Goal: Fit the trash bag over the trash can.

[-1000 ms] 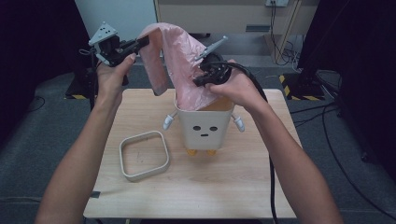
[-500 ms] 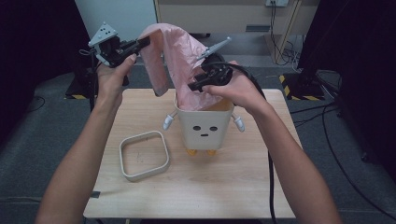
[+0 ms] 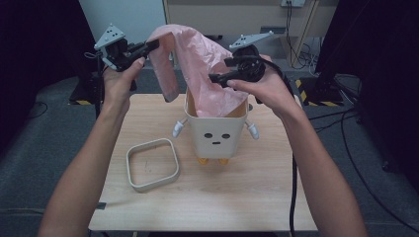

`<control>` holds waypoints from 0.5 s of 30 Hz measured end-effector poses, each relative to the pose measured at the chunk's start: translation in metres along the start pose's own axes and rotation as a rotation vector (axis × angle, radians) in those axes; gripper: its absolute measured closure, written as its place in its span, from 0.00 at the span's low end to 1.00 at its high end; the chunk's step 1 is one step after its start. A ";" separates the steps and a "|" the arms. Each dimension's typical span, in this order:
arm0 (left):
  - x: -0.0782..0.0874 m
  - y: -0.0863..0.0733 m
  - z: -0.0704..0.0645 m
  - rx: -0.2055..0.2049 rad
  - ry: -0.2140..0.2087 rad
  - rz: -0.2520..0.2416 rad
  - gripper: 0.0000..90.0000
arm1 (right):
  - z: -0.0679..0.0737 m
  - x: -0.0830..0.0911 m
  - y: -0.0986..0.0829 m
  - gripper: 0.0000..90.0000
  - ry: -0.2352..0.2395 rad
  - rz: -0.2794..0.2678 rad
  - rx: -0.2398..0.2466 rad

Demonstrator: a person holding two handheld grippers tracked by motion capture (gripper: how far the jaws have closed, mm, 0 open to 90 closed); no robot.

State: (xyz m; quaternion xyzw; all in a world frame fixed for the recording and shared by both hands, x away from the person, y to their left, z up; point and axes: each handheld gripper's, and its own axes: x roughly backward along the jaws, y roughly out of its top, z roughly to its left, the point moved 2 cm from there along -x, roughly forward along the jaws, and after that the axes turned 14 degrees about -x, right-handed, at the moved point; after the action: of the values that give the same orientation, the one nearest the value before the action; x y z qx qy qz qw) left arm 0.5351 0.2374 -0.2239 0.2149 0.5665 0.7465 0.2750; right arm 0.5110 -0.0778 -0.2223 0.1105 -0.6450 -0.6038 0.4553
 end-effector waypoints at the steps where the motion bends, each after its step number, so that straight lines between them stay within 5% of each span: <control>1: 0.000 0.001 -0.001 -0.004 -0.007 -0.002 0.99 | -0.002 -0.002 0.001 0.22 -0.014 0.001 -0.002; 10: 0.000 0.001 -0.006 -0.017 -0.034 -0.003 0.99 | -0.023 -0.028 0.010 0.14 -0.051 0.005 -0.056; 14: -0.002 0.001 -0.009 -0.023 -0.048 -0.003 0.99 | -0.026 -0.038 0.010 0.31 -0.055 0.051 -0.047; 15: -0.002 0.001 -0.010 -0.024 -0.051 -0.004 0.99 | -0.027 -0.042 0.008 0.45 -0.062 0.077 -0.031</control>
State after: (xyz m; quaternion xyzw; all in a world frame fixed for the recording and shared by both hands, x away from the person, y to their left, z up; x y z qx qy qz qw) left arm 0.5307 0.2286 -0.2259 0.2296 0.5505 0.7471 0.2934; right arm 0.5570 -0.0651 -0.2377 0.0595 -0.6532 -0.5988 0.4596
